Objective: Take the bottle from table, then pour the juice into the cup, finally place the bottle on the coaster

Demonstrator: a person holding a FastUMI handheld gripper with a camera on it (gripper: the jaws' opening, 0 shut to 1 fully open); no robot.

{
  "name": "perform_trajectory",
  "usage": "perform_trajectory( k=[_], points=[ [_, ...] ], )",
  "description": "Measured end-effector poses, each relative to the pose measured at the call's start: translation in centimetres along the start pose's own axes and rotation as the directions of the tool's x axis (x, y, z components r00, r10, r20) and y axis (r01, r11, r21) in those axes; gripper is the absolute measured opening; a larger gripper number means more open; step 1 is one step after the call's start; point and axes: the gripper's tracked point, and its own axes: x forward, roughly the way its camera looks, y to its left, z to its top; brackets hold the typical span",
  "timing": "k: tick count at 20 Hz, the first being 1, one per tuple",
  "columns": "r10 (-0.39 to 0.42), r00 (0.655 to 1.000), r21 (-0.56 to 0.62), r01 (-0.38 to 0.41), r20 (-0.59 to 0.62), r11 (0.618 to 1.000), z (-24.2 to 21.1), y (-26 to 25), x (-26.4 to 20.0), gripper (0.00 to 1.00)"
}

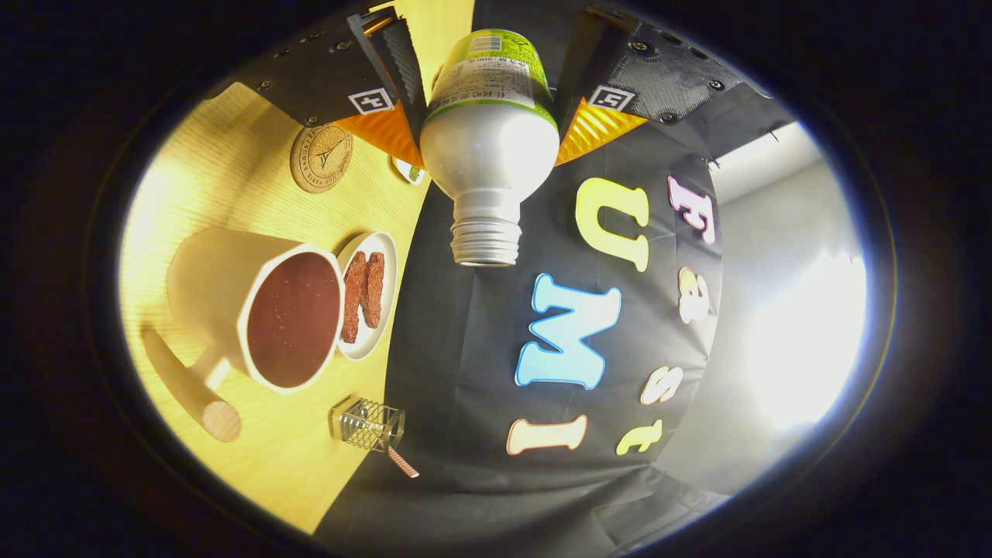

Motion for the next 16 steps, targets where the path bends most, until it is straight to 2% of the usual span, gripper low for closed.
perform_trajectory(
  k=[11,16],
  points=[
    [0.051,0.997,0.174,-0.062,0.062,0.983,1.5,0.8,-0.4,0.76],
    [0.052,0.996,0.177,-0.064,0.074,0.982,1.6,0.6,-0.3,0.76]
  ],
)
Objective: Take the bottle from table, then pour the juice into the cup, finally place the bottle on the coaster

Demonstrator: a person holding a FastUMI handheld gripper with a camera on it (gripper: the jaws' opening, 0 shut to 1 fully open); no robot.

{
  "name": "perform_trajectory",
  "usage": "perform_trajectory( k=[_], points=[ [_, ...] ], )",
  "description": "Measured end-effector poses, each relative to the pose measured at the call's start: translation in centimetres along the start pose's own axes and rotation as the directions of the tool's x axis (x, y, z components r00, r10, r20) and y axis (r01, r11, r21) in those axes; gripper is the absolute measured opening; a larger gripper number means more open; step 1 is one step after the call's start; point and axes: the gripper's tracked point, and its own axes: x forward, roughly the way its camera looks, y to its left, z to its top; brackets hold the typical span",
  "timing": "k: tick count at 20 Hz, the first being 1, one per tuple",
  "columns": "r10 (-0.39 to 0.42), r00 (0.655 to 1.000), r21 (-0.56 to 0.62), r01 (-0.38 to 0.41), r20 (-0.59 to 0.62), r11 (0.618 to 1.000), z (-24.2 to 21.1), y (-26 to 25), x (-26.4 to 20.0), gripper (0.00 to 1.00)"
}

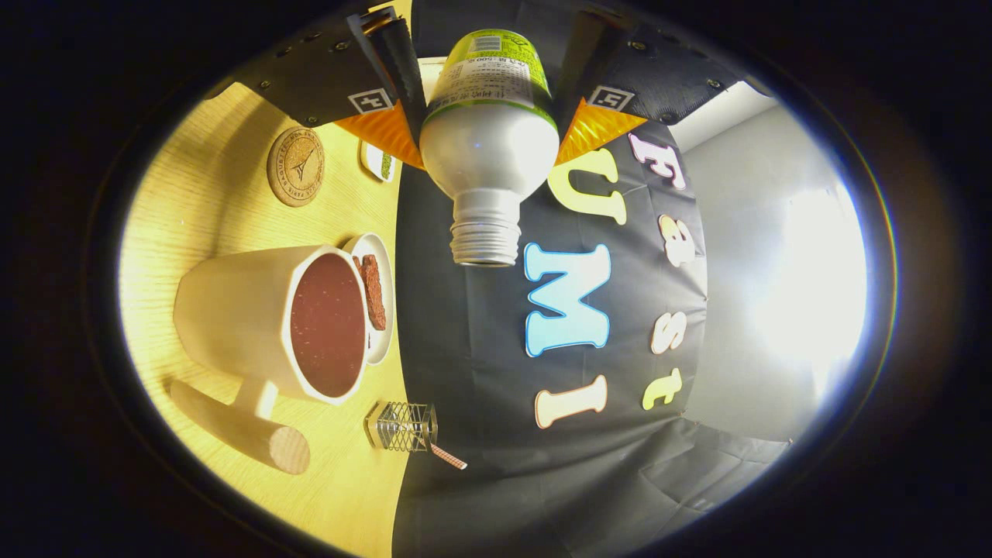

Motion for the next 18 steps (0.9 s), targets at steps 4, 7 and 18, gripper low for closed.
perform_trajectory(
  k=[4,7,18],
  points=[
    [0.016,1.0,0.067,-0.017,0.016,0.998,0.25,0.13,0.05,0.76],
    [0.011,1.0,0.086,-0.012,0.016,0.996,-0.01,-0.27,0.04,0.76],
    [0.031,0.999,0.148,-0.035,0.031,0.988,0.05,-0.29,0.0,0.76]
  ],
)
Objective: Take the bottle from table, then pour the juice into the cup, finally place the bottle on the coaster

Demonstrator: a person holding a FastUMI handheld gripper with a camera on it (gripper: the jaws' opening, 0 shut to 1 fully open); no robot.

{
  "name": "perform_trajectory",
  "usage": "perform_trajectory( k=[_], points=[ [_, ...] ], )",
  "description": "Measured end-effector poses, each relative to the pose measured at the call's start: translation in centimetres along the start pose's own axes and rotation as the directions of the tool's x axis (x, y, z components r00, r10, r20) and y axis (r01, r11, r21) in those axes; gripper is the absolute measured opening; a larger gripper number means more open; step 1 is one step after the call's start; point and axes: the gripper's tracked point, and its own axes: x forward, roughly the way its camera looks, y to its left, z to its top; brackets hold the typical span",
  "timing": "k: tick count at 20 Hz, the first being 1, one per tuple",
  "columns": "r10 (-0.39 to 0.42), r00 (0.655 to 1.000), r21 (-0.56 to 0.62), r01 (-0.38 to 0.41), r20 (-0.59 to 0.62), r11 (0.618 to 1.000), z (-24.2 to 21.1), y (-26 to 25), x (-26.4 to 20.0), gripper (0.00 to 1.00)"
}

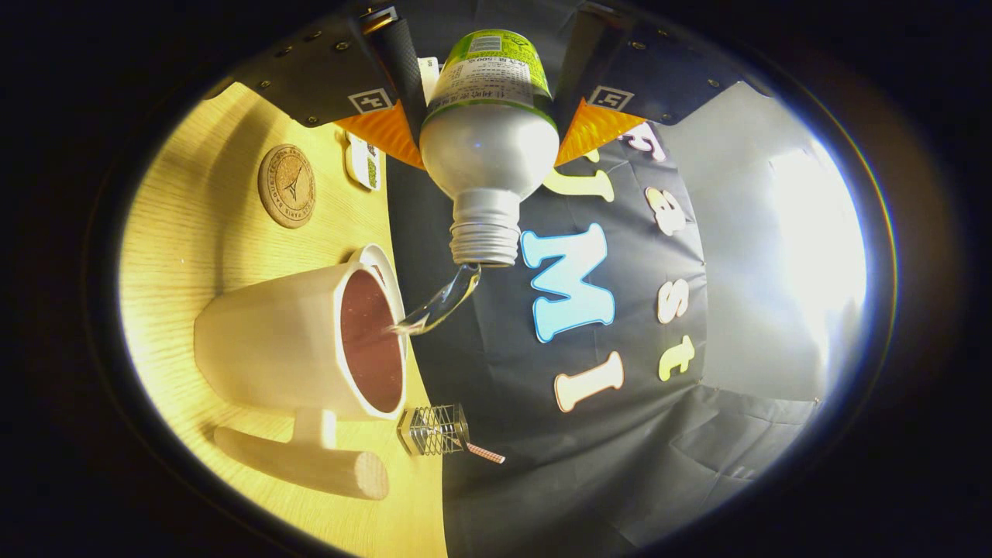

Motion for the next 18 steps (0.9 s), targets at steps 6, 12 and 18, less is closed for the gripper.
perform_trajectory(
  k=[6,12,18],
  points=[
    [0.014,1.0,0.019,-0.014,0.004,1.0,-0.06,0.24,-0.09,0.76],
    [0.027,0.999,0.054,-0.028,0.017,0.998,0.13,0.09,-0.09,0.76],
    [0.03,0.999,0.082,-0.032,0.03,0.996,0.35,-0.27,-0.12,0.76]
  ],
)
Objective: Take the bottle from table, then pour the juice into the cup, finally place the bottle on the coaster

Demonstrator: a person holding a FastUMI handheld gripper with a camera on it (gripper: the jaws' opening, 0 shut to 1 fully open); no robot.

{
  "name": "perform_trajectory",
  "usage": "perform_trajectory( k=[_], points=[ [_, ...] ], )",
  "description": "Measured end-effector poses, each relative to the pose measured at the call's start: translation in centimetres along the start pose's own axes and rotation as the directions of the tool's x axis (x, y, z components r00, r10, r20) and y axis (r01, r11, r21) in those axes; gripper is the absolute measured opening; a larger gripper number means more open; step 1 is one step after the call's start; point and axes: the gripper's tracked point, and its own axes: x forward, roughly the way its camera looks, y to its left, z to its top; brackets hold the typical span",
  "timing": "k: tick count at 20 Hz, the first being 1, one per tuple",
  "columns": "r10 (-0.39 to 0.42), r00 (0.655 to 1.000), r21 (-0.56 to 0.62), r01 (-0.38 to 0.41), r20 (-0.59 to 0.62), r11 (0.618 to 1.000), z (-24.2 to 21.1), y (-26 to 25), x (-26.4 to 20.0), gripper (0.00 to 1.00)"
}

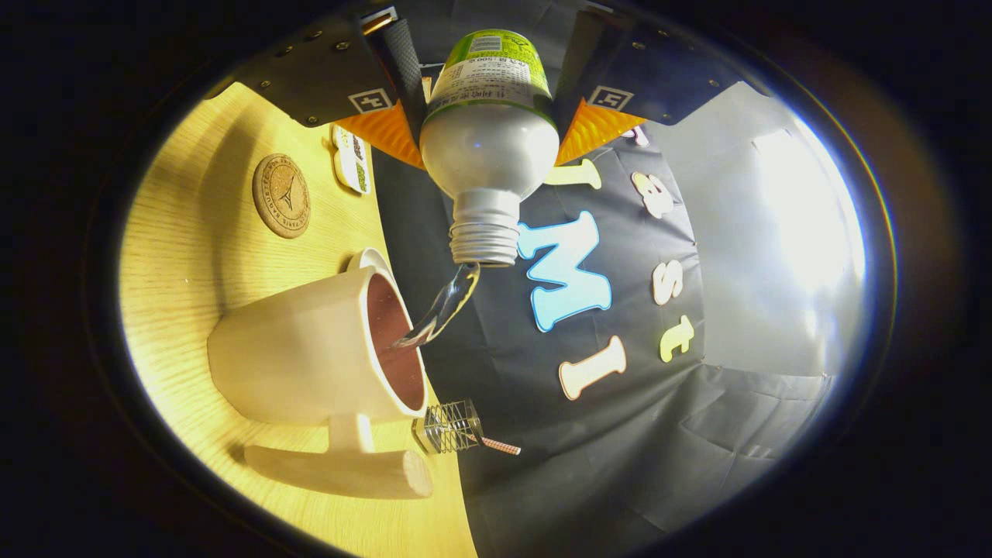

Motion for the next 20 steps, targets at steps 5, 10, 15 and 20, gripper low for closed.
perform_trajectory(
  k=[5,10,15,20],
  points=[
    [0.016,1.0,0.022,-0.016,0.004,1.0,0.0,0.2,0.1,0.76],
    [0.042,0.999,0.081,-0.044,0.029,0.996,0.4,0.2,0.2,0.76],
    [0.05,0.998,0.111,-0.055,0.043,0.992,0.7,0.4,0.2,0.76],
    [0.064,0.996,0.14,-0.071,0.056,0.988,0.9,1.2,0.5,0.76]
  ],
)
